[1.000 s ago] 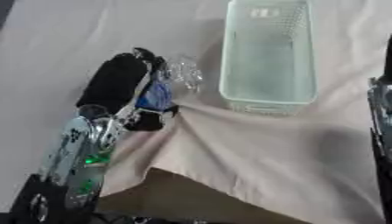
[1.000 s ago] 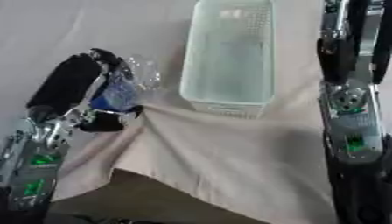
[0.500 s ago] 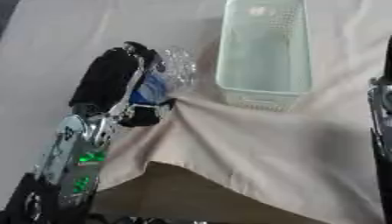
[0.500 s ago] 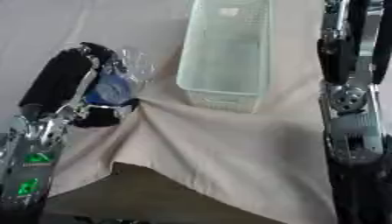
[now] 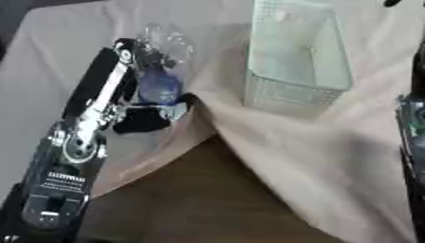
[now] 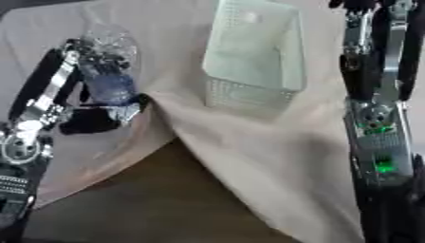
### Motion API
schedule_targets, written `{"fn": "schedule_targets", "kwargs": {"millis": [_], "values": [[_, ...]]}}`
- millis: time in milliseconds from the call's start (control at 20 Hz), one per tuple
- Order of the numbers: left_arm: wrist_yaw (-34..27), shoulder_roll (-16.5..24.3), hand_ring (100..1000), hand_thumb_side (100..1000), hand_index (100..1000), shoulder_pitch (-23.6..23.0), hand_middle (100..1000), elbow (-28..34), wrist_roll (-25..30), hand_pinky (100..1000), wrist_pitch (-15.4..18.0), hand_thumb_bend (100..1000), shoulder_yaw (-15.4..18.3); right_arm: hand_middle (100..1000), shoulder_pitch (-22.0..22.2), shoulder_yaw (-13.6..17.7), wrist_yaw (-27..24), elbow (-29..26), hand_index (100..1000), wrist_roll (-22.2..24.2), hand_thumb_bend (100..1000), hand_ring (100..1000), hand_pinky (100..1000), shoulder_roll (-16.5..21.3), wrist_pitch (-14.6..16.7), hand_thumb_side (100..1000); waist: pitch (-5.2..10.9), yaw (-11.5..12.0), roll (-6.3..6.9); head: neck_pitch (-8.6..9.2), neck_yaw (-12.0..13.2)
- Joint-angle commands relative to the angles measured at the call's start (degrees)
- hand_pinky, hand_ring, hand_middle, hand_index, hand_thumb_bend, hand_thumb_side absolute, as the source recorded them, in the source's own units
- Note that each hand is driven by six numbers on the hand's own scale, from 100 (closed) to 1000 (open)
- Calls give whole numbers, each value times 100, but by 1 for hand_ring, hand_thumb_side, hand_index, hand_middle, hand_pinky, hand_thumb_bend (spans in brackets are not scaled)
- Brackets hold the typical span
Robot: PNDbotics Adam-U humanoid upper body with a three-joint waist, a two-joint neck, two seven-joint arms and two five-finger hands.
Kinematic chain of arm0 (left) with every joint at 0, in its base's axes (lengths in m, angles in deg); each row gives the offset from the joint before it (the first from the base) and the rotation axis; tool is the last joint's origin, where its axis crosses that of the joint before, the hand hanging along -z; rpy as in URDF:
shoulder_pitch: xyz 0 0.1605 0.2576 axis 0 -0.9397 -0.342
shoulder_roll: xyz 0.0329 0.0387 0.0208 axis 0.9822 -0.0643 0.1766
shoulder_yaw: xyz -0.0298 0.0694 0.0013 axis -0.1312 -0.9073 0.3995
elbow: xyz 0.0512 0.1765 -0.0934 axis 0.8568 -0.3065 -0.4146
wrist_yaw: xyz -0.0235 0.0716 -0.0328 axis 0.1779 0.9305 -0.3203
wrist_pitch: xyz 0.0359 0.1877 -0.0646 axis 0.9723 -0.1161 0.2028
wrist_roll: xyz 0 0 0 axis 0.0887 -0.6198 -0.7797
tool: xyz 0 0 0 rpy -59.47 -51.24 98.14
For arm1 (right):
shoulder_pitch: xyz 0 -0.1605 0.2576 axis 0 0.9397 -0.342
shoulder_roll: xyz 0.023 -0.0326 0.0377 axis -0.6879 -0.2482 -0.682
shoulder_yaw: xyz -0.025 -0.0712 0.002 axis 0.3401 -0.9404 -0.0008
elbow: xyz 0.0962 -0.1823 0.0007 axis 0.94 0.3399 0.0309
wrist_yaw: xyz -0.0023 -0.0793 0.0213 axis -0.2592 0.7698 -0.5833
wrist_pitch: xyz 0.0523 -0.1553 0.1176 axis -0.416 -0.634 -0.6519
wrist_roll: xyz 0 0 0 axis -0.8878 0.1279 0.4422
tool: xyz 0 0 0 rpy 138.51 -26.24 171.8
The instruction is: Pick up objects on the table and place them in the box.
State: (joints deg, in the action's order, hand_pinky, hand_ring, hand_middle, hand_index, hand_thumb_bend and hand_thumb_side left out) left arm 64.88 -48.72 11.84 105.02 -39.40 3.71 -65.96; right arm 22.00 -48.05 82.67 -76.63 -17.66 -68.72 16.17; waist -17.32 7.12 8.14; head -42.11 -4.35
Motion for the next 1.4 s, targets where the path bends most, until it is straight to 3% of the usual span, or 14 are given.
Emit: {"fn": "schedule_targets", "kwargs": {"millis": [50, 450, 600, 700, 900, 1150, 1400], "values": [[-254, 174, 100, 181, 254, 78, 100, 12, -165, 100, 52, 100, 113, 804, -31, -2, -10, -48, 842, 33, 153, 588, 366, 29, 10, 948, 156, 15, -37, 134, -21], [-154, 369, 100, 164, 258, 77, 100, -15, -176, 100, 122, 100, 179, 804, -30, -17, -21, -17, 841, 58, 154, 586, 366, 27, 24, 950, 194, 12, -34, 256, -26], [-148, 629, 100, 151, 262, 105, 100, 24, -45, 100, 175, 100, 122, 804, -34, -26, -25, -8, 841, 67, 155, 585, 366, 25, 30, 952, 206, -9, -32, 274, -34], [-369, 1031, 100, 145, 268, 152, 100, 76, 416, 100, 356, 100, -105, 805, -41, -35, -27, 0, 842, 75, 155, 585, 366, 29, 36, 953, 210, -38, -19, 272, -30], [-1537, 1941, 100, 142, 269, 285, 100, 198, 1670, 100, 779, 100, -531, 805, -58, -52, -23, 18, 841, 87, 155, 585, 366, 72, 52, 960, 222, -91, 27, 261, -56], [-2808, 2410, 100, 186, 265, 507, 100, 322, 2633, 100, 922, 100, -871, 805, -91, -75, -25, 39, 841, 101, 158, 584, 365, 92, 76, 964, 222, -181, 37, 285, -98], [-3331, 2815, 100, 179, 268, 745, 100, 401, 3259, 100, 868, 100, -1019, 805, -105, -94, -24, 59, 842, 115, 158, 584, 365, 116, 94, 967, 227, -229, 69, 297, -153]]}}
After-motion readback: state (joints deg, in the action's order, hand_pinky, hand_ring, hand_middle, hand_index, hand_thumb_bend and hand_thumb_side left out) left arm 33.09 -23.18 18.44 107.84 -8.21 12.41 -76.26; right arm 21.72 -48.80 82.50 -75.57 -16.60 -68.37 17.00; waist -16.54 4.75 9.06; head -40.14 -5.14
